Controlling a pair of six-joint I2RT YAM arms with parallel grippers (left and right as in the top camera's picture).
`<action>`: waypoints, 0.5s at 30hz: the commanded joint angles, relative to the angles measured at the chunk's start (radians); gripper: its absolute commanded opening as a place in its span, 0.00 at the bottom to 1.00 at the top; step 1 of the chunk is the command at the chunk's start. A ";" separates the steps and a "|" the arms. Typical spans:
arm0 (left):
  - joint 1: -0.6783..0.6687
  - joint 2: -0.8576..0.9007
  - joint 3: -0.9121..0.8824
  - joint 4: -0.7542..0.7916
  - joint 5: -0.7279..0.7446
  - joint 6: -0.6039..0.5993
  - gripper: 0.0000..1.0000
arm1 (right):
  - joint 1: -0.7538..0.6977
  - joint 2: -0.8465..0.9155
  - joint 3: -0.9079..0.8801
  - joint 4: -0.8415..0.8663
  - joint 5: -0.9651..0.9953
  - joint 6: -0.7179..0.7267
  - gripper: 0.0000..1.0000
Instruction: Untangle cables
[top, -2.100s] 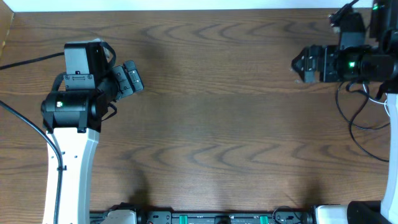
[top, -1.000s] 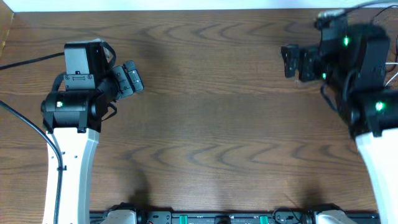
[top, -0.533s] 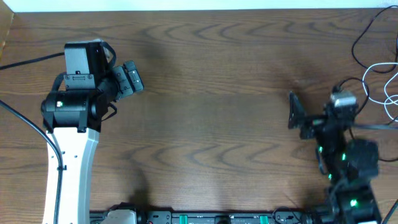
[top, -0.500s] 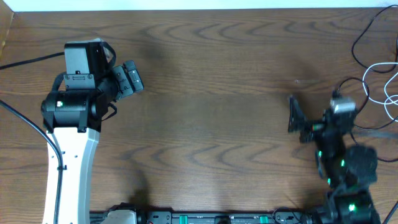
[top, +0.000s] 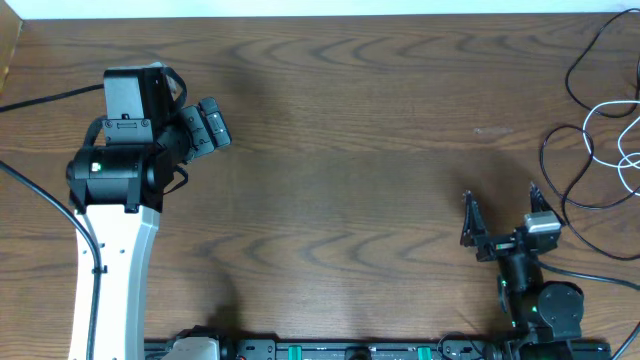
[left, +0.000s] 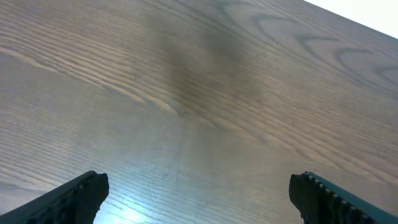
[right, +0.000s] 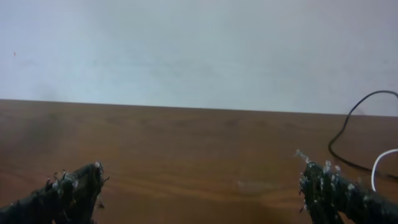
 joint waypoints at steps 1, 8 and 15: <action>0.002 0.004 0.003 0.000 -0.003 -0.002 0.98 | -0.006 -0.026 -0.026 0.000 0.011 0.003 0.99; 0.002 0.004 0.003 0.000 -0.003 -0.002 0.98 | -0.010 -0.051 -0.046 -0.111 0.010 0.003 0.99; 0.003 0.004 0.003 0.000 -0.003 -0.002 0.98 | -0.010 -0.050 -0.046 -0.108 0.011 0.003 0.99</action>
